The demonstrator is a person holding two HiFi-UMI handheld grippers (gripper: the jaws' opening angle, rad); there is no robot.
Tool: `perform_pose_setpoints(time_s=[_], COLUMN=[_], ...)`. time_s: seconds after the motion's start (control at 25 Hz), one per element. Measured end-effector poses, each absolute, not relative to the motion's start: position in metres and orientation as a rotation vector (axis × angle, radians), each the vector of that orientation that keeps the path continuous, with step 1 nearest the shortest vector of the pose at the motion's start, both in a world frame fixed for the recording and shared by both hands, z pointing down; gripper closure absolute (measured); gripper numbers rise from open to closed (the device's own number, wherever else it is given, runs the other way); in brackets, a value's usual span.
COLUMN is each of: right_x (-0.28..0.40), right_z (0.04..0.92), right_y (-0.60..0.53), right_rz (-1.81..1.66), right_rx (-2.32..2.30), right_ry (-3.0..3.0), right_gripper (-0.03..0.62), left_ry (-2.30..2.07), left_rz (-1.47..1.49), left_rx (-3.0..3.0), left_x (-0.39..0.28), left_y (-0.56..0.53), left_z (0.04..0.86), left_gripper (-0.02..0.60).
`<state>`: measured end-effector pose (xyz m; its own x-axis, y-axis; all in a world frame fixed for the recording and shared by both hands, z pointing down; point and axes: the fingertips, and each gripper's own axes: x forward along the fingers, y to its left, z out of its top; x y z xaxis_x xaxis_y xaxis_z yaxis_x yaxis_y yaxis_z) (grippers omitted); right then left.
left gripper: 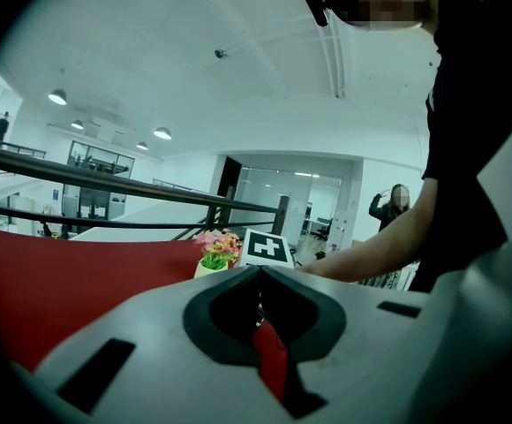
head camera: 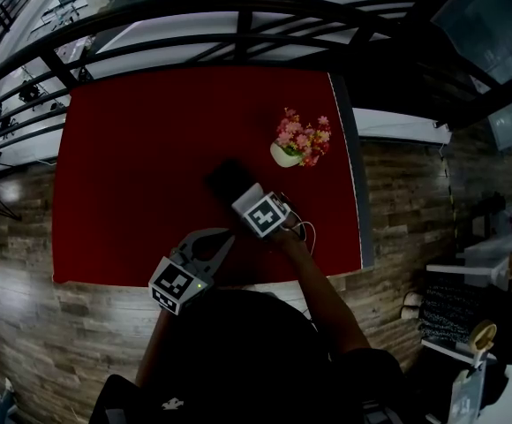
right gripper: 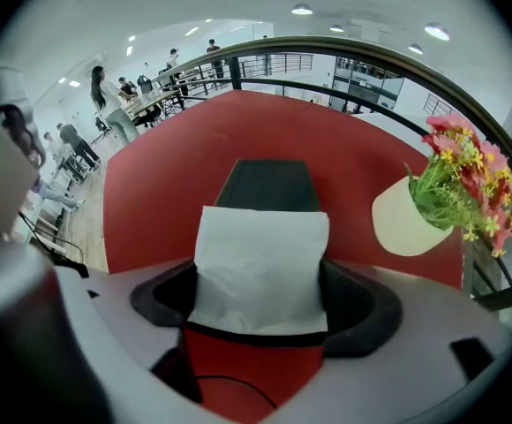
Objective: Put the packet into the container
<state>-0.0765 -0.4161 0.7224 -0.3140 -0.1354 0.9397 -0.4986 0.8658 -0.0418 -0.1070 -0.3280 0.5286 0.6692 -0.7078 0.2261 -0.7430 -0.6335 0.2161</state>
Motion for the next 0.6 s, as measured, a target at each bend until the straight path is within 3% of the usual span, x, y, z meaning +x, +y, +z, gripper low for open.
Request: perform_pose_setpoints(time_s=[0.6], right_x=[-0.0820], right_z=[0.7192], right_y=[-0.4156], right_rz=[0.407], right_rx=[0.482], right_ry=[-1.959], right_gripper=[0.157], left_ry=[-1.163], left_rz=[0.168], left_rx=[2.592], left_x=[-0.1066], left_y=[-0.3264], left_z=[0.5284], left_gripper=[0.571])
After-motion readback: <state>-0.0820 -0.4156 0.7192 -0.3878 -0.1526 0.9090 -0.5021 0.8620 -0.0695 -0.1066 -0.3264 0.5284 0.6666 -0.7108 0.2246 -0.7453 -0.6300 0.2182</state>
